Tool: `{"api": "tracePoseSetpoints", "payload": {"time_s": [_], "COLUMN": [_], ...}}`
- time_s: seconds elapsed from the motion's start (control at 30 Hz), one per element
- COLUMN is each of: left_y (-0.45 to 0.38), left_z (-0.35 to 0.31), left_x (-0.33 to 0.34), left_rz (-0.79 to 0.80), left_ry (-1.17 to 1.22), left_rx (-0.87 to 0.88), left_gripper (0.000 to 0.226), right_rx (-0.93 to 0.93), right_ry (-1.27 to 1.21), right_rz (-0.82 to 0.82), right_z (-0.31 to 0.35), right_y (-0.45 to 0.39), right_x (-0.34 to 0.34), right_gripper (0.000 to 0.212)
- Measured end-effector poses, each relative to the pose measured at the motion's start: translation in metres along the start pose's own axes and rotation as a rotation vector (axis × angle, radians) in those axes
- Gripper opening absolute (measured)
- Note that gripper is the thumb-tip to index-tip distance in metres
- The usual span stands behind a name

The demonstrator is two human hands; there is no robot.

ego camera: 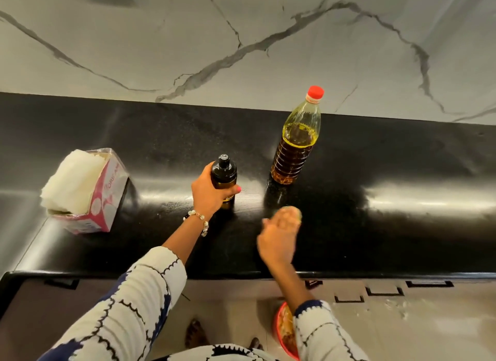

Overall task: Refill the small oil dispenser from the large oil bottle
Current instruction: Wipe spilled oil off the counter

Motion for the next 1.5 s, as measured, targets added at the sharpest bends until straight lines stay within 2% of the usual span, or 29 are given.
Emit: {"api": "tracePoseSetpoints", "payload": {"time_s": [0.13,0.23,0.3,0.37,0.43,0.5,0.57,0.63,0.73,0.83,0.93,1.03,1.13,1.2,1.27,1.33,1.37,1.43,1.5], "left_y": [0.005,0.019,0.030,0.041,0.051,0.059,0.066,0.072,0.082,0.089,0.093,0.095,0.094,0.094,0.094,0.093,0.093,0.093,0.095], "left_z": [0.005,0.011,0.016,0.023,0.031,0.038,0.047,0.055,0.063,0.065,0.068,0.071,0.074,0.072,0.073,0.070,0.068,0.063,0.059], "left_x": [-0.005,-0.020,-0.032,-0.048,-0.064,-0.079,-0.095,-0.108,-0.126,-0.135,-0.143,-0.145,-0.139,-0.132,-0.128,-0.124,-0.123,-0.118,-0.113], "left_rz": [0.032,-0.052,-0.114,-0.169,-0.224,-0.278,-0.320,-0.357,-0.430,-0.472,-0.519,-0.528,-0.504,-0.488,-0.487,-0.480,-0.475,-0.465,-0.450], "left_ry": [-0.006,-0.035,-0.037,-0.018,0.000,0.004,0.022,0.034,0.039,0.053,0.051,0.081,0.107,0.134,0.167,0.192,0.195,0.194,0.188], "left_rx": [-0.045,-0.061,-0.063,-0.063,-0.064,-0.062,-0.076,-0.094,-0.097,-0.094,-0.095,-0.102,-0.119,-0.133,-0.150,-0.146,-0.141,-0.131,-0.124], "left_gripper": [0.100,0.079,0.054,0.033,0.022,0.016,0.014,0.014,0.014,0.014,0.014,0.013,0.012,0.014,0.016,0.016,0.016,0.014,0.013], "right_rx": [-0.598,-0.874,-0.834,-0.641,-0.389,-0.123,-0.042,-0.189,-0.517,-0.786,-1.055,-1.193,-1.157,-0.935,-0.626,-0.391,-0.333,-0.383,-0.634], "right_ry": [0.033,-0.024,-0.063,-0.109,-0.092,-0.047,-0.047,-0.072,-0.035,0.007,0.030,0.044,0.024,-0.044,-0.096,-0.055,-0.041,-0.065,-0.073], "right_rz": [0.268,0.348,0.305,0.155,-0.018,-0.035,0.016,0.061,0.162,0.282,0.369,0.393,0.386,0.295,0.196,0.126,0.118,0.106,0.128], "right_z": [0.089,0.085,0.053,0.012,-0.016,-0.018,0.014,0.069,0.150,0.202,0.221,0.203,0.160,0.121,0.090,0.080,0.086,0.113,0.148], "right_y": [0.028,0.034,0.022,0.003,-0.009,-0.005,0.010,0.028,0.049,0.056,0.074,0.088,0.077,0.051,0.028,0.026,0.033,0.054,0.080], "right_x": [0.021,0.016,0.007,-0.005,-0.013,-0.010,-0.004,0.008,0.035,0.049,0.054,0.047,0.034,0.020,0.012,0.011,0.014,0.024,0.039], "right_gripper": [0.060,0.059,0.059,0.058,0.051,0.053,0.058,0.059,0.061,0.063,0.065,0.061,0.059,0.057,0.055,0.056,0.057,0.058,0.058]}}
Point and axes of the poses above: each hand's wrist, its own y-axis away from the middle knuckle, its own x-axis out of the palm, z = x × y, the point moved 7 cm from there along -y, towards the middle knuckle, and after that the axes turned 5 degrees about -x, right-handed, at the moved point
